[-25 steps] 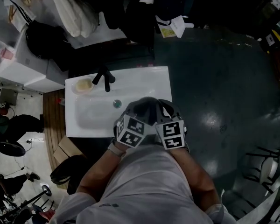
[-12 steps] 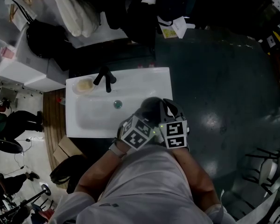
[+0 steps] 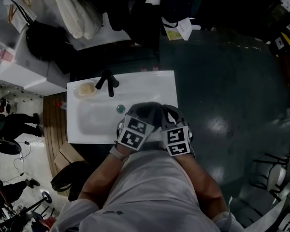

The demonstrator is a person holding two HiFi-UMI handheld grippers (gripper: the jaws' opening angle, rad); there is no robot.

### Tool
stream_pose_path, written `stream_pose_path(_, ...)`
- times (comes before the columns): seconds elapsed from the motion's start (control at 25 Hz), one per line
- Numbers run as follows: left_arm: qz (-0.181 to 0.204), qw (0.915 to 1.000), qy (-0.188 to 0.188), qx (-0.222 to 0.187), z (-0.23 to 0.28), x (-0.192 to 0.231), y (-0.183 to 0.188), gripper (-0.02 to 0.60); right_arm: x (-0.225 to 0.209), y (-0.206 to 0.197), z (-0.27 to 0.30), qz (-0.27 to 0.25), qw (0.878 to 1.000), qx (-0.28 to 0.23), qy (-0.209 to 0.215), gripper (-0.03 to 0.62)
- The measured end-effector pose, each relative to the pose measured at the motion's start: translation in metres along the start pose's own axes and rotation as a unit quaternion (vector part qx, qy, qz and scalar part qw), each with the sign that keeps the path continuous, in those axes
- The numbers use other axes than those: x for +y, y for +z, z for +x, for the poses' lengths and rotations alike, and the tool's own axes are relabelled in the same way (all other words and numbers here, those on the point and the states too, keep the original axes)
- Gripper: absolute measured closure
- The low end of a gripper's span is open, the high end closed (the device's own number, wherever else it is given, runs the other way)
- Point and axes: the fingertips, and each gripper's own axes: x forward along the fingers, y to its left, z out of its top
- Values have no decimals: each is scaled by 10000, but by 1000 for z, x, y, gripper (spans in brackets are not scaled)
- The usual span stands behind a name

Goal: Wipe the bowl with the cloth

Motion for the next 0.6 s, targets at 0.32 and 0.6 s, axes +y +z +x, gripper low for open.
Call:
stream_pose_path(0.32, 770, 9962, -257, 320, 8, -19, -15, 557, -12, -4, 1, 430, 9990, 30, -71, 563)
stream_pose_path(0.6, 815, 9935, -706, 367, 3, -41, -20, 523, -26, -6, 0, 505, 9982, 14, -317, 563)
